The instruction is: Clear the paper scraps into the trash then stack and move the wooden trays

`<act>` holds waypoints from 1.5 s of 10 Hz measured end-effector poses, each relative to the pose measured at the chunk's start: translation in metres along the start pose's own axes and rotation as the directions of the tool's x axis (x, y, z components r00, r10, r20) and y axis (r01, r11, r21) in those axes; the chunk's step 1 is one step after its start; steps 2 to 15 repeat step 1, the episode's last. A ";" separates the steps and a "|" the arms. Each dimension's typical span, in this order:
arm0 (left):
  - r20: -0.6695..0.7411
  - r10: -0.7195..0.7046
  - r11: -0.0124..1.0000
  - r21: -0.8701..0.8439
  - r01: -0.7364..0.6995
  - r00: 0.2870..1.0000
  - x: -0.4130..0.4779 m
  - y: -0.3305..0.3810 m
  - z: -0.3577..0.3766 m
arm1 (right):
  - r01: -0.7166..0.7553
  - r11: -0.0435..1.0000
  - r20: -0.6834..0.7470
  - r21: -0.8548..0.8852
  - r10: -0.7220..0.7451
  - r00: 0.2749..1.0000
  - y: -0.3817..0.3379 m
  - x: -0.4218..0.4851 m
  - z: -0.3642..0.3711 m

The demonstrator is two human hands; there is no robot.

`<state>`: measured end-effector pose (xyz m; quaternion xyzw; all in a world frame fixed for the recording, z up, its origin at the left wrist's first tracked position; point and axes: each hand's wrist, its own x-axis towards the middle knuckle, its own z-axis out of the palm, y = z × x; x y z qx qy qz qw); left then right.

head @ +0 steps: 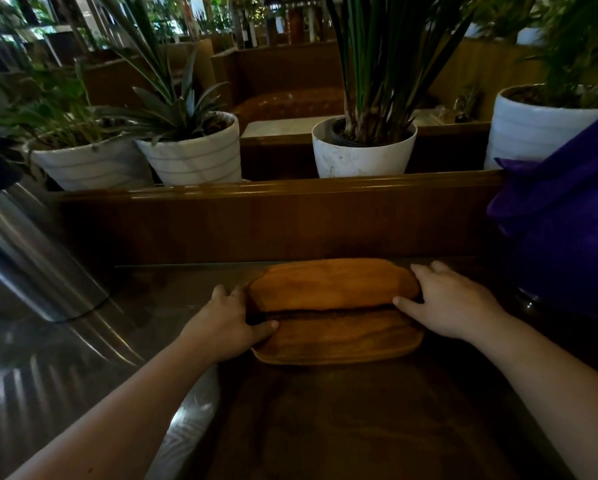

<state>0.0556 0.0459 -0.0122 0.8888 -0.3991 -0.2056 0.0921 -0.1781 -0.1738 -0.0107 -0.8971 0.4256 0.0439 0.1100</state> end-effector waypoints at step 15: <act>-0.204 0.107 0.984 0.165 -0.073 0.973 -0.011 0.008 0.001 | 0.109 0.992 -0.112 -0.069 -0.116 0.987 -0.004 -0.003 -0.004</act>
